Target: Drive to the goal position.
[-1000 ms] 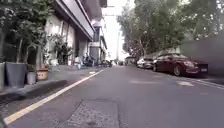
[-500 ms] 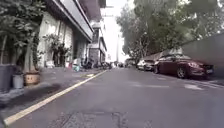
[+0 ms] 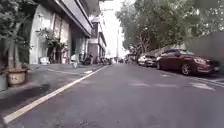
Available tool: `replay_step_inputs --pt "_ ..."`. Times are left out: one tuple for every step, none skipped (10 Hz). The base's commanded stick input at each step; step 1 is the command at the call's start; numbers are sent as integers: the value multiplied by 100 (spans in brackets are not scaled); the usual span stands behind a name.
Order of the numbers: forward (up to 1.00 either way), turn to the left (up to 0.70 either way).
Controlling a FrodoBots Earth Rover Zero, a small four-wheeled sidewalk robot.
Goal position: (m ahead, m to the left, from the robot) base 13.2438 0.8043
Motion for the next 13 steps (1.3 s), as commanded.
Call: replay_step_inputs --pt "70 0" --pt "70 0" --pt "70 0" --pt "70 0" --pt "70 0" --pt "70 0" --pt "70 0" --pt "70 0" --pt "70 1" --pt "70 2" --pt "70 12" --pt "70 13" --pt "70 7"
